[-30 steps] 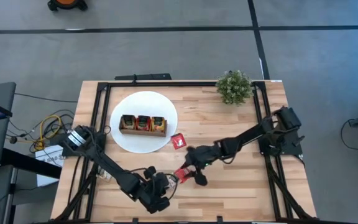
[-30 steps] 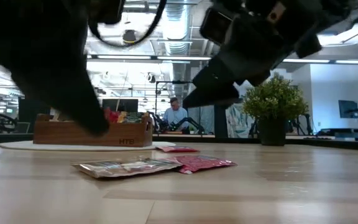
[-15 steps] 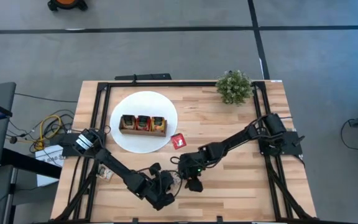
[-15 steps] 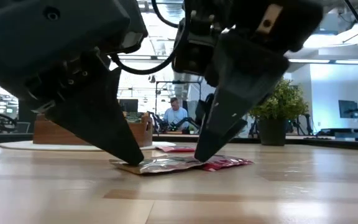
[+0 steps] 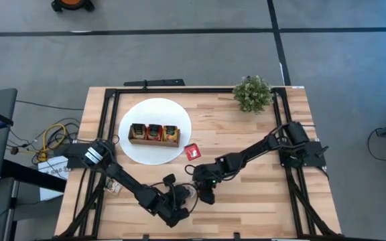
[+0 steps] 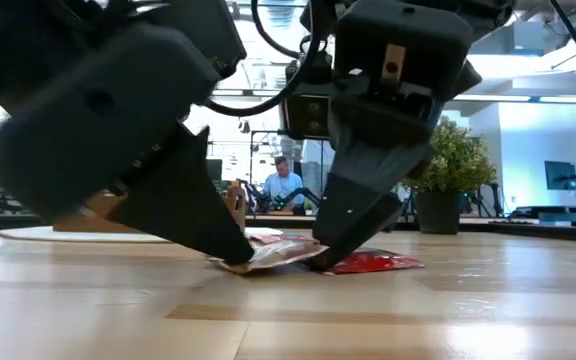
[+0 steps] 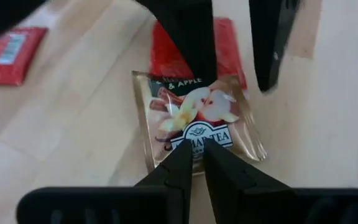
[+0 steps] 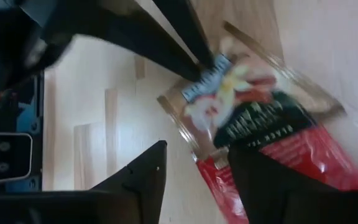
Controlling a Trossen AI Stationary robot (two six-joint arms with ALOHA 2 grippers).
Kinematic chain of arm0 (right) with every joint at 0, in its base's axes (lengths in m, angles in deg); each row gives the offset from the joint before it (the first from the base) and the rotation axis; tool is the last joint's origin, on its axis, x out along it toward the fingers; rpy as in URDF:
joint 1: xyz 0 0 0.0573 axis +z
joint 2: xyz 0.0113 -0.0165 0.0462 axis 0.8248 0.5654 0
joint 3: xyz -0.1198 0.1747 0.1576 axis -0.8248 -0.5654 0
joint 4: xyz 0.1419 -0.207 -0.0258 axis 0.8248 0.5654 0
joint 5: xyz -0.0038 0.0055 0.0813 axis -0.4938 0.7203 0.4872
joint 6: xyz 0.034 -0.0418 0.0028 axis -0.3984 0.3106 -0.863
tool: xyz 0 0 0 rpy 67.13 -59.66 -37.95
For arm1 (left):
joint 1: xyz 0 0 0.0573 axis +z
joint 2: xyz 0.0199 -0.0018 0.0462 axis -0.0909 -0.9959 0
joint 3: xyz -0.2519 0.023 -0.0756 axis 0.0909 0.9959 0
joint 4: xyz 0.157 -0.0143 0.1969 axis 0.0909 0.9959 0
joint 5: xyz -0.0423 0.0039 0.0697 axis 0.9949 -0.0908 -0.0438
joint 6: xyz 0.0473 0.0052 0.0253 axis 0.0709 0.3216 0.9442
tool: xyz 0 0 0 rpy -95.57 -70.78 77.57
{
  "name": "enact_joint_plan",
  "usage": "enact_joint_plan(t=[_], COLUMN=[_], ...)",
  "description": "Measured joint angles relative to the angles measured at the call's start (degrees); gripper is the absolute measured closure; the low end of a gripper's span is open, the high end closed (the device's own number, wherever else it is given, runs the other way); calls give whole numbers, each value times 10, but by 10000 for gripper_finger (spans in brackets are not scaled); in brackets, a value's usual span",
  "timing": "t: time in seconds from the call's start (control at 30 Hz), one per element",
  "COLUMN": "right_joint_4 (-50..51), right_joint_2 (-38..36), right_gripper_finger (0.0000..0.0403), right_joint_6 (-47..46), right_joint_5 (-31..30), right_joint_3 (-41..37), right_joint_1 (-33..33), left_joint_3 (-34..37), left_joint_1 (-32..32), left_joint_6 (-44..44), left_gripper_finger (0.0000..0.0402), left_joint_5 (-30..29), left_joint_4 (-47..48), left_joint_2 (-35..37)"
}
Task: Pick & Place Tea
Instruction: Put the brown tea bag into the left section of the wooden organizer
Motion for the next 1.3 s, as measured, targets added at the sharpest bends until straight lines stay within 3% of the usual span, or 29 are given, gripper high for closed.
enact_joint_plan(t=[0.27, 0.5, 0.7, 0.9, 1.03, 1.3], right_joint_4=[-22, -10, 17, 52, 60, 71], right_joint_2=[3, 3, -13, -31, -41, -45], right_gripper_finger=[281, 392, 399, 402, 402, 373], right_joint_6=[0, 38, 59, 80, 97, 163], right_joint_5=[-34, -103, -167, -207, -220, -242], right_joint_3=[-2, -2, -1, 0, 0, -1], right_joint_1=[4, 21, 38, 45, 52, 59], left_joint_3=[1, -15, -33, -33, -22, 20], left_joint_1=[1, -5, -32, -36, -22, 4], left_joint_6=[25, 55, 70, -39, -75, -48], left_gripper_finger=[367, 367, 366, 365, 365, 365], left_joint_5=[-66, -69, -83, -103, -127, -26], left_joint_4=[3, 5, 32, 147, 163, 106], left_joint_2=[-7, 24, 67, 77, 72, 63])
